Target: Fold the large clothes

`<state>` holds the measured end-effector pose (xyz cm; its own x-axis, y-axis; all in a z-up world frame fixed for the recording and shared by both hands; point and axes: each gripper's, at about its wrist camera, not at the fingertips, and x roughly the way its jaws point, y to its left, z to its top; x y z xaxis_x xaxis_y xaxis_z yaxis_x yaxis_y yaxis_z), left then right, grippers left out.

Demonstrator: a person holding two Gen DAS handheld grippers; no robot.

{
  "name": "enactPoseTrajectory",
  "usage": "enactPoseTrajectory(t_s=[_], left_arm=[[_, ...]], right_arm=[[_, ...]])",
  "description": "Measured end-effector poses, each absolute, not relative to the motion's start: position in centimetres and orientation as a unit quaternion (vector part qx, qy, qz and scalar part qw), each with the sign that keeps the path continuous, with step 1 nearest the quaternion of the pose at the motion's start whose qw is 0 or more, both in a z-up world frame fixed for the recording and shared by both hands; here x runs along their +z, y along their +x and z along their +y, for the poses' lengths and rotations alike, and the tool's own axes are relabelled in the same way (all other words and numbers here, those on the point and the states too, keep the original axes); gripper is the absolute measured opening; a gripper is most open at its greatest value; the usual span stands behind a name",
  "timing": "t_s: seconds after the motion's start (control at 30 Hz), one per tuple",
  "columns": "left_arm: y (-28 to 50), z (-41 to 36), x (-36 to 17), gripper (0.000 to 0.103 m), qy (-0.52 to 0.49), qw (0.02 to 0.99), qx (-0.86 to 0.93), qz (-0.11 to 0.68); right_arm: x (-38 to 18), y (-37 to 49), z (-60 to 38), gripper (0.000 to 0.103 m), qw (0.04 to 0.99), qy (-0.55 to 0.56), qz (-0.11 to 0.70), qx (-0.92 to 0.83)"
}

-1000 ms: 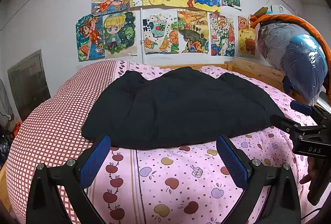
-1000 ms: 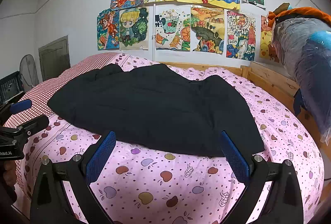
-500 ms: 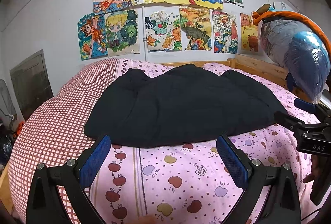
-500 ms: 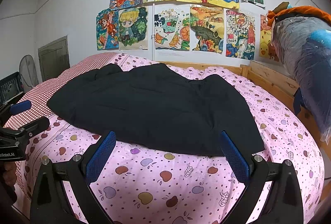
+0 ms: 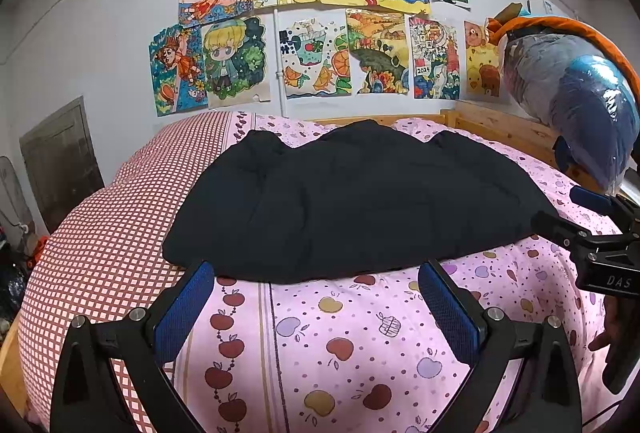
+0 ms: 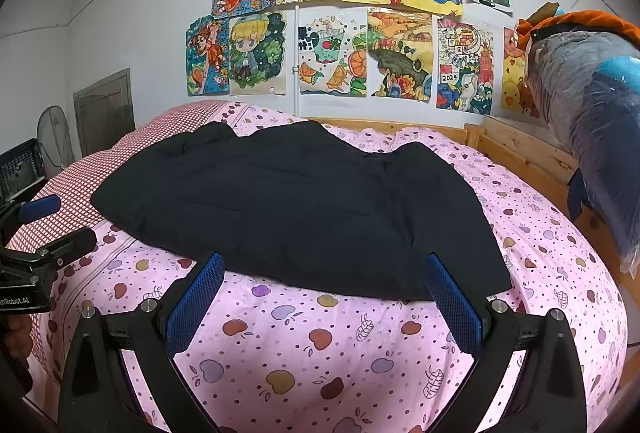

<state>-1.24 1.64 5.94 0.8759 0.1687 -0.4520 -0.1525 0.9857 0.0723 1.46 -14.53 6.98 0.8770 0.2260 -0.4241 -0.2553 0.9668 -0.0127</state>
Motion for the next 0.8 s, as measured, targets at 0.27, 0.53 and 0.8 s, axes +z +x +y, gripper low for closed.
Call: enactPoseTrajectory(t_s=[0.27,0.53,0.8], left_arm=[[-1.31,1.83,6.10,0.103,0.020,0.970,0.080,0.230],[-1.28,2.06,6.10,0.103,0.023,0.968,0.076,0.237],[-1.07,2.22,6.14,0.103,0.023,0.967,0.074,0.242]], right_arm=[[6.95,1.36,-14.38,0.098,0.968,-0.033,0.216,0.124],[7.00,1.42,-14.34,0.098,0.968,-0.033,0.216,0.123],[7.00,1.32,-14.22,0.098,0.968,-0.033,0.216,0.122]])
